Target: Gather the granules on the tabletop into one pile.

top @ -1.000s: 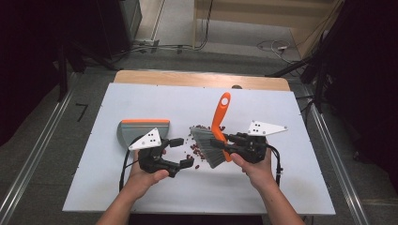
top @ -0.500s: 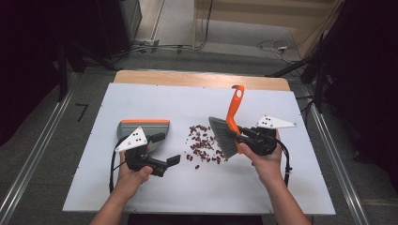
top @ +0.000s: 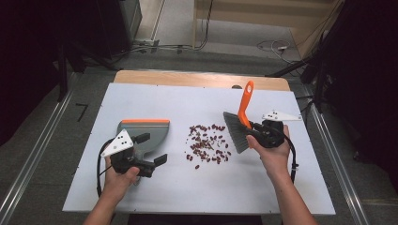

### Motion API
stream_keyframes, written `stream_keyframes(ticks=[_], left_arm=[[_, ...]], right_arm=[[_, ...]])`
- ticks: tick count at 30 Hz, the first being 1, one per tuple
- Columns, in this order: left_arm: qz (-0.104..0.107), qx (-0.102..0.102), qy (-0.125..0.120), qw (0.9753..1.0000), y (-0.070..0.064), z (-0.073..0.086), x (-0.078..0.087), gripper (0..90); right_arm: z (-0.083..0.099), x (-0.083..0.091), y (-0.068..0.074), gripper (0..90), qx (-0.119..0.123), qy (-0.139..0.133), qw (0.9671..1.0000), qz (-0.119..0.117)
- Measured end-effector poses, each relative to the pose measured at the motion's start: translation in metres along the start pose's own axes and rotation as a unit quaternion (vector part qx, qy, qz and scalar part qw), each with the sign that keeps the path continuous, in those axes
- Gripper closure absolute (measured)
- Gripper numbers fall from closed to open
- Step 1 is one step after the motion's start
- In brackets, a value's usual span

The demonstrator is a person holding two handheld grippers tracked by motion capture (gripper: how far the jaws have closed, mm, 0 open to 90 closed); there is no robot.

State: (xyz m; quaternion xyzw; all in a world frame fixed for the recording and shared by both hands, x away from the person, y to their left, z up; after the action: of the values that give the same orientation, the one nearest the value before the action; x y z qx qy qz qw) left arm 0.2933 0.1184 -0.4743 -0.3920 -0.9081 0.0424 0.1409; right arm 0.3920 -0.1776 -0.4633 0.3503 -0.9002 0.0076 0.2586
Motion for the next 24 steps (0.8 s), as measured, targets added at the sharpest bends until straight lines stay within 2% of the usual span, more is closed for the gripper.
stream_keyframes(ticks=[3, 6, 7, 9, 12, 13, 14, 15, 16, 17, 18, 19, 20, 22, 23, 24], left_arm=[[-0.012, -0.004, 0.005, 0.9999, 0.005, 0.004, 0.007, 0.0], [-0.023, -0.010, 0.010, 0.9996, 0.008, 0.009, 0.015, 0.0], [-0.027, -0.012, 0.013, 0.9995, 0.010, 0.011, 0.017, 0.0], [-0.032, -0.012, 0.017, 0.9993, 0.014, 0.014, 0.021, 0.0], [-0.038, -0.006, 0.010, 0.9992, 0.017, 0.014, 0.027, 0.0], [-0.040, -0.005, 0.008, 0.9992, 0.017, 0.013, 0.028, 0.0], [-0.041, -0.005, 0.004, 0.9992, 0.017, 0.012, 0.029, 0.0], [-0.042, -0.008, 0.004, 0.9991, 0.017, 0.013, 0.031, 0.0], [-0.041, -0.009, 0.006, 0.9991, 0.016, 0.014, 0.032, 0.0], [-0.041, -0.005, 0.004, 0.9991, 0.015, 0.015, 0.033, 0.0], [-0.042, -0.006, 0.007, 0.9991, 0.015, 0.018, 0.035, 0.0], [-0.044, -0.007, 0.008, 0.9990, 0.015, 0.018, 0.035, 0.0], [-0.046, -0.010, 0.009, 0.9989, 0.015, 0.019, 0.035, 0.0], [-0.046, -0.007, 0.006, 0.9989, 0.017, 0.018, 0.037, 0.0], [-0.046, -0.004, 0.003, 0.9989, 0.017, 0.018, 0.037, 0.0], [-0.047, -0.004, 0.003, 0.9989, 0.017, 0.019, 0.038, 0.0]], right_arm=[[0.001, -0.004, -0.011, 68.3, 0.011, 0.016, 0.9996, 0.023], [0.000, -0.006, -0.018, 68.3, 0.008, 0.027, 0.9990, 0.034], [-0.002, -0.010, -0.025, 68.3, 0.015, 0.042, 0.9977, 0.051], [-0.003, -0.014, -0.032, 68.3, 0.028, 0.060, 0.9952, 0.071], [-0.006, -0.022, -0.040, 68.3, 0.037, 0.083, 0.9921, 0.086], [-0.006, -0.022, -0.040, 68.3, 0.037, 0.083, 0.9921, 0.086], [-0.007, -0.028, -0.045, 68.3, 0.045, 0.099, 0.9897, 0.093], [-0.007, -0.028, -0.045, 68.3, 0.045, 0.099, 0.9897, 0.093], [-0.007, -0.034, -0.049, 68.3, 0.056, 0.114, 0.9867, 0.102], [-0.007, -0.034, -0.049, 68.3, 0.056, 0.114, 0.9867, 0.102], [-0.006, -0.037, -0.049, 68.3, 0.061, 0.123, 0.9851, 0.103], [-0.003, -0.046, -0.050, 68.3, 0.070, 0.140, 0.9820, 0.105], [-0.003, -0.046, -0.050, 68.3, 0.070, 0.140, 0.9820, 0.105], [-0.002, -0.055, -0.050, 68.3, 0.081, 0.157, 0.9781, 0.110], [-0.003, -0.065, -0.050, 68.3, 0.098, 0.171, 0.9731, 0.119], [-0.003, -0.070, -0.050, 68.3, 0.104, 0.179, 0.9699, 0.129]])
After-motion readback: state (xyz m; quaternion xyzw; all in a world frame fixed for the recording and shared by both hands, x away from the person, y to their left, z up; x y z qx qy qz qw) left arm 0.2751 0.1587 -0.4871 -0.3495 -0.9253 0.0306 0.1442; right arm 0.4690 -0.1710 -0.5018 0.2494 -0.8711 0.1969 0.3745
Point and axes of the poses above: each handheld gripper's, and its own axes: x roughly backward along the jaws, z roughly out of its underside, y roughly to its left, the point moved 9 cm from there along -x, roughly forward along the jaws, and after that the axes turned 3 degrees about -y, right-handed, at the moved point
